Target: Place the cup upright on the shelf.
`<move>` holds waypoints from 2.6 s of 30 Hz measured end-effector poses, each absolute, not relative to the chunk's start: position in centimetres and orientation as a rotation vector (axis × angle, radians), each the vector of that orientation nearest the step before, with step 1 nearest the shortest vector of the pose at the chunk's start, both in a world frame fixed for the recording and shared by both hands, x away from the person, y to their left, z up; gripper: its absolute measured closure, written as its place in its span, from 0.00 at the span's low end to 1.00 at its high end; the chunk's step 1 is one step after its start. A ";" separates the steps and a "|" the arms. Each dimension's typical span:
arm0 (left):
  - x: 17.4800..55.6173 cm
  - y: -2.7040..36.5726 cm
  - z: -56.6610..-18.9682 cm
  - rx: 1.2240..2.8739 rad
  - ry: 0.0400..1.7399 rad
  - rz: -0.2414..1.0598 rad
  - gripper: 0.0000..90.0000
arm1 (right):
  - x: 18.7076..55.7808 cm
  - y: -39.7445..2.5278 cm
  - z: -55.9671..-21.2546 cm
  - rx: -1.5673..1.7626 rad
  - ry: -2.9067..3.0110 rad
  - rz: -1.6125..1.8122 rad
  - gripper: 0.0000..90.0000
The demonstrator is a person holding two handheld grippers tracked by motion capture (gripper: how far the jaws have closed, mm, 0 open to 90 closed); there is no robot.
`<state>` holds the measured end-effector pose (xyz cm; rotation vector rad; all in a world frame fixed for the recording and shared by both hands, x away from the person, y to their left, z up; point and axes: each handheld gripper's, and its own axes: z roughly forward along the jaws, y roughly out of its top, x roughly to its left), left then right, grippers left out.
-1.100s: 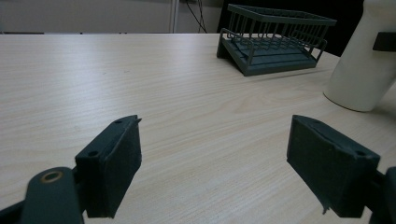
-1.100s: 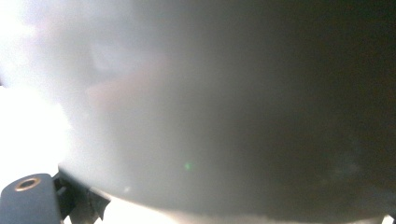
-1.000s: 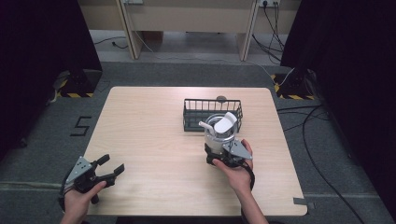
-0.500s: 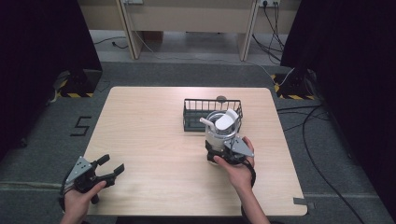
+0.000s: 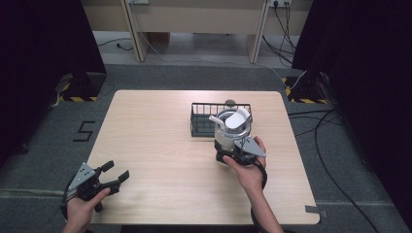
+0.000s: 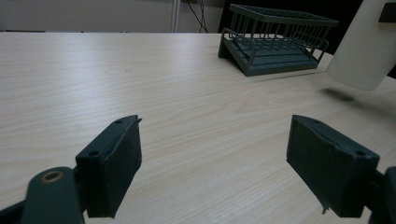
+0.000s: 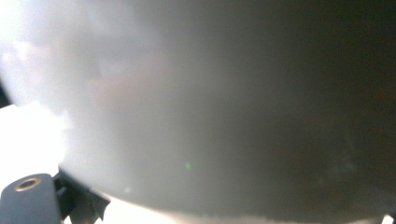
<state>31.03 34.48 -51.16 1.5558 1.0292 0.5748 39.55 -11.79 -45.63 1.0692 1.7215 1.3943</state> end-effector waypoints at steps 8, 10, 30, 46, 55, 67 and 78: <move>31.0 34.5 -51.2 1.554 1.030 0.575 0.19 | 40.3 -11.8 -44.8 1.079 1.710 1.404 0.12; 31.0 34.5 -51.2 1.554 1.030 0.574 0.19 | 40.4 -11.8 -44.7 1.085 1.708 1.406 0.12; 31.0 34.6 -51.2 1.554 1.030 0.572 0.19 | 42.2 -11.9 -43.0 1.095 1.678 1.397 0.12; 31.1 34.5 -51.2 1.553 1.032 0.570 0.19 | 43.2 -12.0 -42.0 1.104 1.660 1.393 0.12; 31.1 34.5 -51.2 1.553 1.033 0.569 0.19 | 43.7 -11.9 -41.3 1.099 1.653 1.391 0.12; 31.1 34.5 -51.2 1.548 1.034 0.568 0.19 | 44.5 -11.8 -40.5 1.099 1.646 1.388 0.12; 31.1 34.5 -51.2 1.545 1.036 0.567 0.19 | 45.2 -11.8 -39.8 1.104 1.636 1.387 0.12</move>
